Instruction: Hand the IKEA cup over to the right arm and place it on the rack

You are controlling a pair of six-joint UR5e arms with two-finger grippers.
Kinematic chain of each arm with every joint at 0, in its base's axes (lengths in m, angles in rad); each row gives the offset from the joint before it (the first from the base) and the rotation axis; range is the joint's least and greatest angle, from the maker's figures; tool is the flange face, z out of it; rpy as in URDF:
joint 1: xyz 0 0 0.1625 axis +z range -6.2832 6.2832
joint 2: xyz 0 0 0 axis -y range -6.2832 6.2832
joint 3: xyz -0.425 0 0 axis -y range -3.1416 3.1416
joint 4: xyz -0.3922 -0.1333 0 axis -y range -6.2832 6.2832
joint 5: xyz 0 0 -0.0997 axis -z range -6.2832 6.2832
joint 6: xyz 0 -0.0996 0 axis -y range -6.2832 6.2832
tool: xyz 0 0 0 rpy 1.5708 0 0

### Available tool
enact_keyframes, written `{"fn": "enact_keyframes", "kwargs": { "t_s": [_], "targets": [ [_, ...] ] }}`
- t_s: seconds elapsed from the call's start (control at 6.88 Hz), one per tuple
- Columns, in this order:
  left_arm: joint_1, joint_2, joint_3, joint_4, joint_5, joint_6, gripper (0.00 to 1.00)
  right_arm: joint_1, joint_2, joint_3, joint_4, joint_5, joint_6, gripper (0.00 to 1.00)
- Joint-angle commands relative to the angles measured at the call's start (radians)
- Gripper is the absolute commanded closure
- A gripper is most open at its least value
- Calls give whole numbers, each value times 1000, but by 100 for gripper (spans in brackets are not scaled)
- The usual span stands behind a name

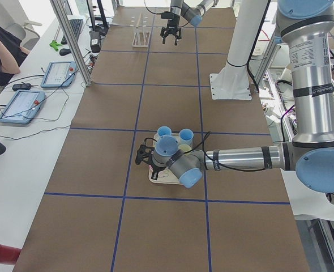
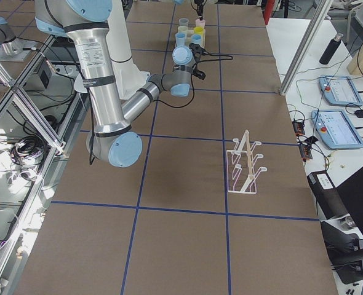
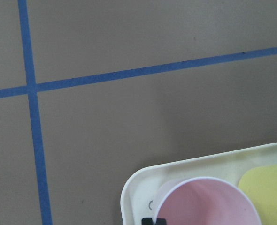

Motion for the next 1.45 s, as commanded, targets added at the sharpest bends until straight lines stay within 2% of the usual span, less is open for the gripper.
{"fn": "enact_keyframes", "kwargs": {
  "t_s": [0.0, 0.44, 0.58, 0.73, 0.87, 1.02, 1.31],
  "targets": [
    [-134, -12, -19, 51, -133, 17, 100, -37, 19, -11, 47, -1, -4, 1],
    [-303, -142, -24, 160, -468, -4, 100, -77, 44, -21, 89, -11, -9, 1],
    [-306, -161, -62, 152, -527, -85, 100, -89, 59, -27, 89, -18, -18, 1],
    [-296, -181, -177, 147, -520, -213, 100, -99, 90, -52, 90, -20, -20, 1],
    [-256, -225, -247, 145, -519, -373, 100, -111, 116, -69, 90, -21, -20, 1],
    [-157, -268, -289, 139, -515, -512, 100, -131, 130, -80, 98, -55, -24, 1],
    [-49, -371, -289, 133, -507, -630, 100, -174, 128, -147, 280, -118, -29, 1]
  ]
}}
